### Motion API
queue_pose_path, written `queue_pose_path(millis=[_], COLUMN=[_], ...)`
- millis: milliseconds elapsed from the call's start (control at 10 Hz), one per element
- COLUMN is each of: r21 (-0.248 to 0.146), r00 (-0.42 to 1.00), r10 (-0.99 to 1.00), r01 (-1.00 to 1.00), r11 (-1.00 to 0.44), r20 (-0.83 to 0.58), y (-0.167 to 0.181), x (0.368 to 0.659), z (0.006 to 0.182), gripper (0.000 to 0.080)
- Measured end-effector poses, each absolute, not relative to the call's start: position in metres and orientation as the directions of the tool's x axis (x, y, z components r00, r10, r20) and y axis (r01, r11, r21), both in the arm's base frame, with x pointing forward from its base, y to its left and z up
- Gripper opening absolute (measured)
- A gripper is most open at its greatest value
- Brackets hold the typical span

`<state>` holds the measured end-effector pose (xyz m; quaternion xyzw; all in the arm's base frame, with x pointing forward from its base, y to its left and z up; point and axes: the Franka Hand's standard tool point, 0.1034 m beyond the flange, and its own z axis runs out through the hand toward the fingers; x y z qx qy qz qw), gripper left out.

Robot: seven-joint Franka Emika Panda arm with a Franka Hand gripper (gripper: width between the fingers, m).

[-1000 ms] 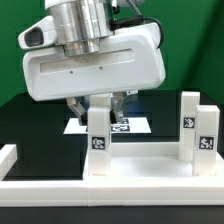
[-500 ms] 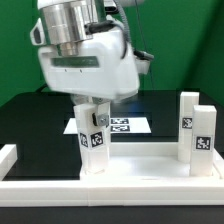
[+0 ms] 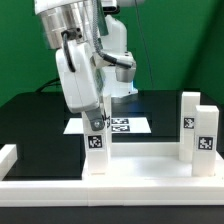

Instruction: Assemble desk

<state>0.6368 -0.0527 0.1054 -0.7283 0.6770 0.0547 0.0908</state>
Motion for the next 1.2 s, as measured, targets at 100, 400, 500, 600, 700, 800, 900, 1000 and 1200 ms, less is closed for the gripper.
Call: queue_pose_path(millis=[100, 400, 500, 600, 700, 800, 900, 1000, 1200], r21=[-0.099, -0.127, -0.138, -0.149, -0.155, -0.132, -0.118, -0.116, -0.115], r00=[0.319, 0.567, 0.640, 0.696, 0.782, 0.911, 0.938, 0.921, 0.908], r10=[-0.930, -0.806, -0.753, -0.703, -0.612, -0.410, -0.346, -0.389, -0.419], r01=[-0.947, -0.824, -0.769, -0.718, -0.623, -0.413, -0.345, -0.388, -0.419], r11=[-0.306, -0.553, -0.625, -0.680, -0.767, -0.901, -0.931, -0.914, -0.901], r20=[-0.182, -0.169, -0.155, -0.144, -0.119, -0.047, -0.007, -0.016, -0.020], y=[-0.045, -0.042, -0.043, -0.043, -0.047, -0.059, -0.060, -0.060, -0.061], x=[0.636, 0.632, 0.631, 0.631, 0.631, 0.634, 0.640, 0.639, 0.639], z=[0.103, 0.102, 0.102, 0.101, 0.102, 0.105, 0.109, 0.107, 0.107], gripper=[0.0555, 0.0644, 0.0644, 0.0649, 0.0649, 0.0649, 0.0649, 0.0649, 0.0512])
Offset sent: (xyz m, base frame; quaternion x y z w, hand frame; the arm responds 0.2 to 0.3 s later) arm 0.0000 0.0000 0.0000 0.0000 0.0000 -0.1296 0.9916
